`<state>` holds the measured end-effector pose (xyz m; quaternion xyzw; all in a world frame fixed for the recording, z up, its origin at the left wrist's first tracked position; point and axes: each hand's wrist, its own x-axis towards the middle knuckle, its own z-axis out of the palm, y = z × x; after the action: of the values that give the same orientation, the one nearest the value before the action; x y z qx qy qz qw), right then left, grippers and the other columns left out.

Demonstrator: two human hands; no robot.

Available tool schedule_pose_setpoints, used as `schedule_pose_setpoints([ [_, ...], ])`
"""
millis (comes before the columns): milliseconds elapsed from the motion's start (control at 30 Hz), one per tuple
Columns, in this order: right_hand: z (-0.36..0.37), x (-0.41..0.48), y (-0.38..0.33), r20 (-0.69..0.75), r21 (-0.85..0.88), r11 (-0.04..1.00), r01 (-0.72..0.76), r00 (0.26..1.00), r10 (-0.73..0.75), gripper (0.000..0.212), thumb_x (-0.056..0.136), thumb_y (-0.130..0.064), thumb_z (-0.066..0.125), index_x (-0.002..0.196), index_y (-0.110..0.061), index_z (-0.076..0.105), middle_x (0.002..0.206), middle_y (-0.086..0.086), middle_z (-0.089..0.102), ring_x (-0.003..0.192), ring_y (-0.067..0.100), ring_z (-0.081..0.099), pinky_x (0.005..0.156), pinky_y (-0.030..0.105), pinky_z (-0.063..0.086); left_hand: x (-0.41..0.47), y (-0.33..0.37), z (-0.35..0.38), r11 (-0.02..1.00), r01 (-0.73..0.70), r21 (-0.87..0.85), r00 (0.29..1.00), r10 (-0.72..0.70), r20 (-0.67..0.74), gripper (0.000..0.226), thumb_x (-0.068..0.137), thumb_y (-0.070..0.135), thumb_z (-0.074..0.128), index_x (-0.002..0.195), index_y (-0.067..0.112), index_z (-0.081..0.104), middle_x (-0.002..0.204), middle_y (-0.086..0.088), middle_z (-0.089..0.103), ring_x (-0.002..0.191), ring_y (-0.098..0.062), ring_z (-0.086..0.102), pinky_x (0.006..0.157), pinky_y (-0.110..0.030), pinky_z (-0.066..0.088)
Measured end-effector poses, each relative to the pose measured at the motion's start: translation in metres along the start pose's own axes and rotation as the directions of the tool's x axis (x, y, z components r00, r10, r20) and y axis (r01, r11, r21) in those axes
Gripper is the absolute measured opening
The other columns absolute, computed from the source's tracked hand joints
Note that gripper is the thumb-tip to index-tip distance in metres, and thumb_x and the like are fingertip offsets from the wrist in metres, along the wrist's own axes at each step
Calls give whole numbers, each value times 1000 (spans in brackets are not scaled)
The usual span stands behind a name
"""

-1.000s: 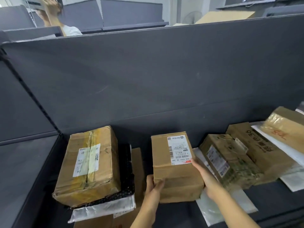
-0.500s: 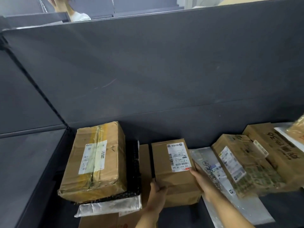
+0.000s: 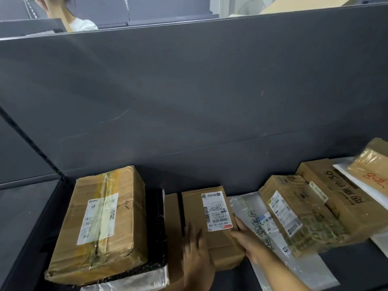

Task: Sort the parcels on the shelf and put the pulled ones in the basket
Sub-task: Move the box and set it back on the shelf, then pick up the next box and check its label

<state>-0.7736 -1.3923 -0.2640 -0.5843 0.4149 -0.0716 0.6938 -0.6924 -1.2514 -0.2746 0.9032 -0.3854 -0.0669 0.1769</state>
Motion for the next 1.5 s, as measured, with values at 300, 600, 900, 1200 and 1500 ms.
schedule_pose_setpoints([
  [300, 10, -1, 6, -159, -376, 894, 246, 933, -323, 52, 92, -11, 51, 135, -36, 34, 133, -14, 44, 131, 7, 40, 106, 24, 35, 15, 5, 3, 963, -192, 191, 958, 141, 249, 77, 55, 55, 42, 120, 15, 48, 118, -16, 67, 117, -32, 40, 116, -38, -9],
  [600, 14, 0, 17, 59, -799, 565, 207, 962, -268, 59, 102, -23, 33, 152, -20, 4, 158, -1, -21, 148, 16, -4, 117, 24, 10, 18, 6, 12, 932, -244, 268, 950, 175, 257, 69, 63, 50, 43, 120, 11, 50, 121, -22, 63, 124, -38, 34, 113, -43, -1],
  [900, 11, -18, 14, 44, -858, 499, 122, 985, -165, 63, 101, -31, 34, 152, -25, -1, 158, -2, -21, 148, 24, -6, 119, 43, 16, 23, 4, 18, 893, -291, 342, 943, 208, 260, 67, 60, 53, 38, 98, 13, 77, 106, -20, 71, 100, -40, 67, 116, -41, -9],
  [1200, -8, -62, 42, 8, -787, 612, 79, 993, -118, 60, 100, -39, 32, 151, -35, 2, 160, -9, -10, 148, 17, -2, 119, 35, 15, 19, 23, -9, 928, -195, 318, 906, 46, 422, 81, 87, 55, 19, 153, 13, -1, 159, -18, -11, 146, -36, -12, 116, -51, -7],
  [1500, -89, -91, 43, -547, -607, 775, -176, 800, -247, 95, 74, -68, 45, 151, -18, 20, 152, 9, 27, 138, 30, 31, 101, 39, 40, 12, 91, -5, 986, -163, -38, 946, 167, 277, 76, 93, 43, 37, 152, 15, -2, 160, -6, -7, 148, -25, -10, 119, -43, -6],
])
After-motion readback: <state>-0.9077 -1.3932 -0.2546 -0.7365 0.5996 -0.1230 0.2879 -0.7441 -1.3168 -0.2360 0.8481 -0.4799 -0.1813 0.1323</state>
